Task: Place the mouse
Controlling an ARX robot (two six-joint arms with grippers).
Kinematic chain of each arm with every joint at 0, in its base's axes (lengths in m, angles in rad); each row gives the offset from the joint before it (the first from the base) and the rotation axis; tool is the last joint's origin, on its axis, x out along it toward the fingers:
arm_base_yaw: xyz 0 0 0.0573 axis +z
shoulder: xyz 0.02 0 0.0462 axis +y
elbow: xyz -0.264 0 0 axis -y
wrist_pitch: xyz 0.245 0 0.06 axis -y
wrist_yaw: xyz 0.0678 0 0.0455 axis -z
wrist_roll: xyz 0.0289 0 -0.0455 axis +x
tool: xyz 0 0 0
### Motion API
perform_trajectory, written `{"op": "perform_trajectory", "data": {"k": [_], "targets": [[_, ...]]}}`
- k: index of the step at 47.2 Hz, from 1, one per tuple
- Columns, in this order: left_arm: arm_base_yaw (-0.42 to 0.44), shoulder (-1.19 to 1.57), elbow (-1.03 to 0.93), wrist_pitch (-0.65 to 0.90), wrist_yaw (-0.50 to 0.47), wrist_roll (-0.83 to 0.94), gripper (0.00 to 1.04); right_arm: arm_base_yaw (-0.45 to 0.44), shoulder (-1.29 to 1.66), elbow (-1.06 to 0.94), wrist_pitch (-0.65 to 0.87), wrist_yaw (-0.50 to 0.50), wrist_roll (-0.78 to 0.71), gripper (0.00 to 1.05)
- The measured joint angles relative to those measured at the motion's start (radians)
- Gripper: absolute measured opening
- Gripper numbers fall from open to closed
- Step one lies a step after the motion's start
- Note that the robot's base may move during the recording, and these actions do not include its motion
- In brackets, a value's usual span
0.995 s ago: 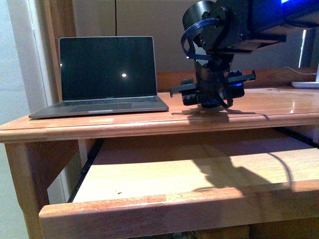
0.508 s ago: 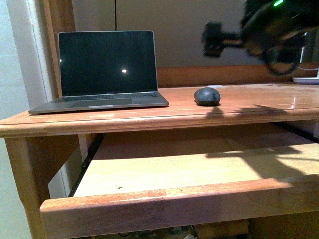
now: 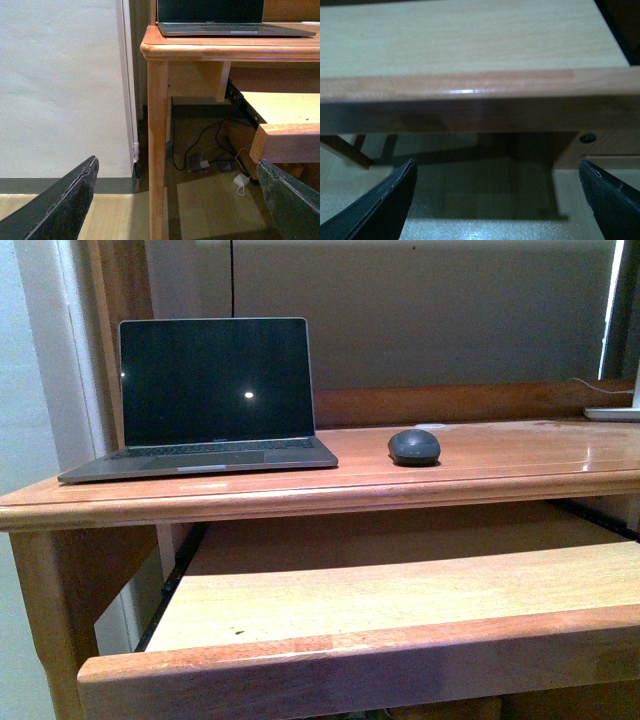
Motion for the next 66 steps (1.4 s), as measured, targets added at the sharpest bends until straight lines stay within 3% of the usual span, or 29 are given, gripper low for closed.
{"op": "perform_trajectory", "data": {"k": [12, 17, 38, 50, 66], "targets": [[0.0, 0.0, 0.0, 0.0, 0.0, 0.0, 0.97, 0.138, 0.147, 0.04, 0.133, 0.122, 0.009, 0.97], [0.0, 0.0, 0.0, 0.0, 0.0, 0.0, 0.97, 0.212, 0.27, 0.12, 0.173, 0.218, 0.03, 0.97], [0.0, 0.0, 0.0, 0.0, 0.0, 0.0, 0.97, 0.404, 0.755, 0.697, 0.097, 0.466, 0.072, 0.97], [0.0, 0.0, 0.0, 0.0, 0.0, 0.0, 0.97, 0.389, 0.729, 0.706, 0.083, 0.46, 0.125, 0.97], [0.0, 0.0, 0.0, 0.0, 0.0, 0.0, 0.97, 0.182, 0.13, 0.236, 0.049, 0.301, 0.204, 0.97]]}}
